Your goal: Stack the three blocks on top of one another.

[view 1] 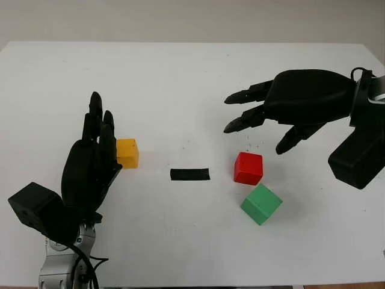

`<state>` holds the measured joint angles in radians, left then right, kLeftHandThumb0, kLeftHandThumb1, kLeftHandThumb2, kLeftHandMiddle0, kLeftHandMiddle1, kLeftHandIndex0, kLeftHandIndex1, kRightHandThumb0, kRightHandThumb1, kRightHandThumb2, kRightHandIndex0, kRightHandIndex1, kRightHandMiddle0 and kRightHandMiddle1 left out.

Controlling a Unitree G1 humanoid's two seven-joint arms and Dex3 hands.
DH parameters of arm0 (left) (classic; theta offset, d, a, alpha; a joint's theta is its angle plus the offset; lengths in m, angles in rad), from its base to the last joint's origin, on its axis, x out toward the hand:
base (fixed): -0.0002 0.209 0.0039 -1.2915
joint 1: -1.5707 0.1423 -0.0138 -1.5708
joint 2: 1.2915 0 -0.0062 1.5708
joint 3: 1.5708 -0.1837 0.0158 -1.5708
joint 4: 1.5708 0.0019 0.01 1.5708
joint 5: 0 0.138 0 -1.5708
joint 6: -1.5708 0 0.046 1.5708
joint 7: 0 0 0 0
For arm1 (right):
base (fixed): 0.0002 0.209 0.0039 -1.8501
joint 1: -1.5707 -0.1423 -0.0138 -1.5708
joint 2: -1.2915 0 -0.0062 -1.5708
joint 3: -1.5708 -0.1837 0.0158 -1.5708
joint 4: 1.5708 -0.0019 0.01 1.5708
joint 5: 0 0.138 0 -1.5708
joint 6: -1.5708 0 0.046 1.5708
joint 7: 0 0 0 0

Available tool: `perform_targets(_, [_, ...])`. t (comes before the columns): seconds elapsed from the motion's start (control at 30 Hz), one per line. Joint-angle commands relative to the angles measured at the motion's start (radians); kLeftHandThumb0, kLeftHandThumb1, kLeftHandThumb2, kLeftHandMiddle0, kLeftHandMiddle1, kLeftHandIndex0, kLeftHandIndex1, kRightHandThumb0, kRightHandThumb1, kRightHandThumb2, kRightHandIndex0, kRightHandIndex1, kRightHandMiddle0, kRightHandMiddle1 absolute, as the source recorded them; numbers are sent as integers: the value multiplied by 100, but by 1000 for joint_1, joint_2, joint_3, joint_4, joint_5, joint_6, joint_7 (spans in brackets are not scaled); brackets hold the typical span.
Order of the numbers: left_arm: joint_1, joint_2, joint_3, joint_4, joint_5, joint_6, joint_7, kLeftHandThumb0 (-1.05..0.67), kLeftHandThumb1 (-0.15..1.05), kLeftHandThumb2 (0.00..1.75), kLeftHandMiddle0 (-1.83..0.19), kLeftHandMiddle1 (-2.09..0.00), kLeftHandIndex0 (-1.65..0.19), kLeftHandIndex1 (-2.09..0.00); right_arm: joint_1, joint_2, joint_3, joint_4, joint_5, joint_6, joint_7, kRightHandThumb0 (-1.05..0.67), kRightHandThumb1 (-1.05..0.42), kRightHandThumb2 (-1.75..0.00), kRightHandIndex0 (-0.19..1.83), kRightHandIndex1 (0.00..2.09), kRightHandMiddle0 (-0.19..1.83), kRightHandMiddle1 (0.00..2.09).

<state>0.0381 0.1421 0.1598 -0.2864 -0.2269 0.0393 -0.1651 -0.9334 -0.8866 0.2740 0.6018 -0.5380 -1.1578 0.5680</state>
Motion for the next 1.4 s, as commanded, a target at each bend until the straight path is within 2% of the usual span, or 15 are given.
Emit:
perform_targets(0.0, [-6, 8, 2, 5, 7, -4, -2, -76, 105, 71, 19, 0, 19, 0, 36, -10, 6, 2, -18, -31, -33, -41, -82, -6, 23, 4, 55, 11])
perform_targets(0.3, [-10, 11, 5, 3, -4, 3, -4, -76, 105, 71, 19, 0, 19, 0, 101, -7, 13, -39, -81, -31, -86, -49, -83, -5, 10, 0, 49, 7])
perform_targets(0.4, [-8, 15, 6, 2, 0, 0, -5, -76, 105, 71, 19, 0, 19, 0, 119, 0, 13, -45, -101, -24, -111, -43, -88, -7, 3, 0, 50, 8])
perform_targets(0.5, [-10, 17, 11, 3, -14, -2, -13, -76, 105, 71, 19, 0, 19, 0, 129, 8, 15, -32, -131, -32, -152, -44, -89, -6, -1, 0, 52, 8])
perform_targets(0.73, [-10, 19, 18, 0, -23, -1, -23, -75, 105, 72, 19, 0, 19, 0, 142, 15, 33, -24, -232, -40, -271, -47, -90, -5, -3, 2, 57, 11])
perform_targets(1.13, [4, 19, 14, -9, -13, -4, -24, -75, 105, 70, 19, 0, 19, 0, 125, 23, 80, 14, -415, -52, -545, -37, -89, -5, 5, 7, 72, 24])
perform_targets(1.17, [5, 18, 15, -12, -15, -2, -24, -75, 105, 70, 19, 0, 19, 0, 121, 22, 86, 17, -427, -52, -563, -37, -90, -5, 6, 7, 70, 35])
perform_targets(1.3, [6, 16, 18, -17, -21, 9, -20, -76, 105, 70, 19, 0, 19, 0, 107, 19, 106, 28, -474, -51, -647, -38, -91, -5, 12, 6, 45, 111])
perform_targets(1.37, [4, 16, 20, -17, -26, 13, -22, -76, 105, 69, 19, 0, 19, 0, 93, 17, 113, 33, -497, -49, -695, -39, -90, -5, 16, 7, 44, 131])
